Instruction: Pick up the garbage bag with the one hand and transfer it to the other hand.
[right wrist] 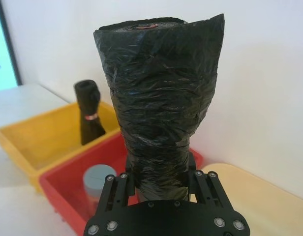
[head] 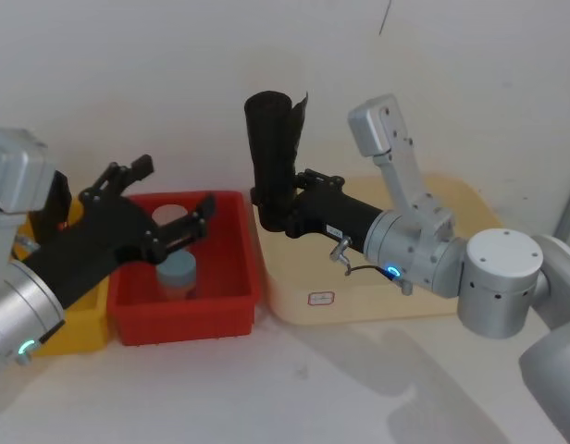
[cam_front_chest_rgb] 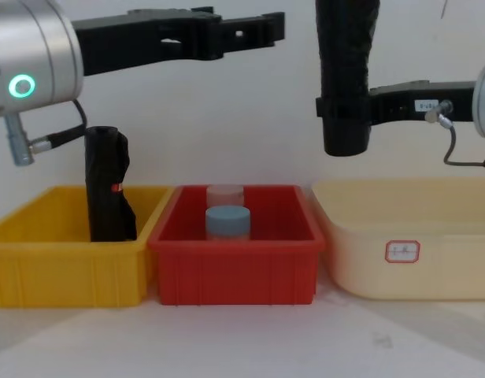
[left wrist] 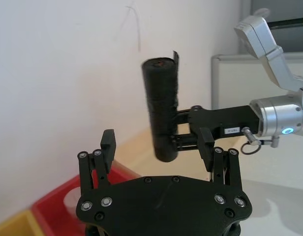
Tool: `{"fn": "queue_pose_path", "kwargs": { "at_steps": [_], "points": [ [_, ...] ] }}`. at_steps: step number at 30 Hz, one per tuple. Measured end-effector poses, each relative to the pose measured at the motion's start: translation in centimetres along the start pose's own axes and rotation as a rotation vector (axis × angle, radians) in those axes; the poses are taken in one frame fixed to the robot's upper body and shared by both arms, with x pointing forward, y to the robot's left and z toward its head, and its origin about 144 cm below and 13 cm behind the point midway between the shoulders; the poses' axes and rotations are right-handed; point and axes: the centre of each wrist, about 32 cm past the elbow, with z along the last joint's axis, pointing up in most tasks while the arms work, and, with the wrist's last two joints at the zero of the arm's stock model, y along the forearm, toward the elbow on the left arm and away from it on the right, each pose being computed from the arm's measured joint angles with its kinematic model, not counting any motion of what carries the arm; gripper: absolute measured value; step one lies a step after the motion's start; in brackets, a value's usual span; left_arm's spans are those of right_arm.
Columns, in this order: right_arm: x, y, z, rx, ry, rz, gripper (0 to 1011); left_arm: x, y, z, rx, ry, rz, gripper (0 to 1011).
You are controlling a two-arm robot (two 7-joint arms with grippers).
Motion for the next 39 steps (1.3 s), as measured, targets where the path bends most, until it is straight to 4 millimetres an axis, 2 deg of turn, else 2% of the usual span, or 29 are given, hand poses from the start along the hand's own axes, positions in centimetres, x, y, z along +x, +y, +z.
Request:
{"fn": "queue_pose_path", "kwargs": {
  "at_steps": [15, 19, 21, 22, 25, 28, 32, 39],
  "points": [
    [1.9, -0.1, 0.0, -0.085, -0.055, -0.111, 566, -0.2, 1.7, 0.0, 0.030, -0.065, 0.168, 1000],
    [2.3, -0.1, -0.1, -0.096, -0.057, -0.130, 699, -0.2, 1.9, -0.1, 0.046, -0.079, 0.200, 1000],
    [2.5, 0.0, -0.1, -0.101, -0.058, -0.138, 717, -0.2, 2.0, -0.2, 0.053, -0.085, 0.215, 1001],
    [2.5, 0.0, -0.1, -0.101, -0.058, -0.138, 784, -0.2, 2.1, -0.2, 0.055, -0.087, 0.220, 1001],
    [2.7, 0.0, -0.2, -0.108, -0.059, -0.148, 843, -0.2, 2.2, -0.2, 0.062, -0.094, 0.235, 1001],
    [2.8, 0.0, -0.2, -0.113, -0.060, -0.156, 948, -0.2, 2.3, -0.3, 0.067, -0.099, 0.246, 1000],
    [3.0, 0.0, -0.2, -0.117, -0.060, -0.164, 1002, -0.2, 2.4, -0.3, 0.073, -0.105, 0.259, 1001],
    [3.1, 0.1, -0.2, -0.121, -0.061, -0.171, 1001, -0.2, 2.5, -0.3, 0.080, -0.111, 0.273, 1000]
  ]
}}
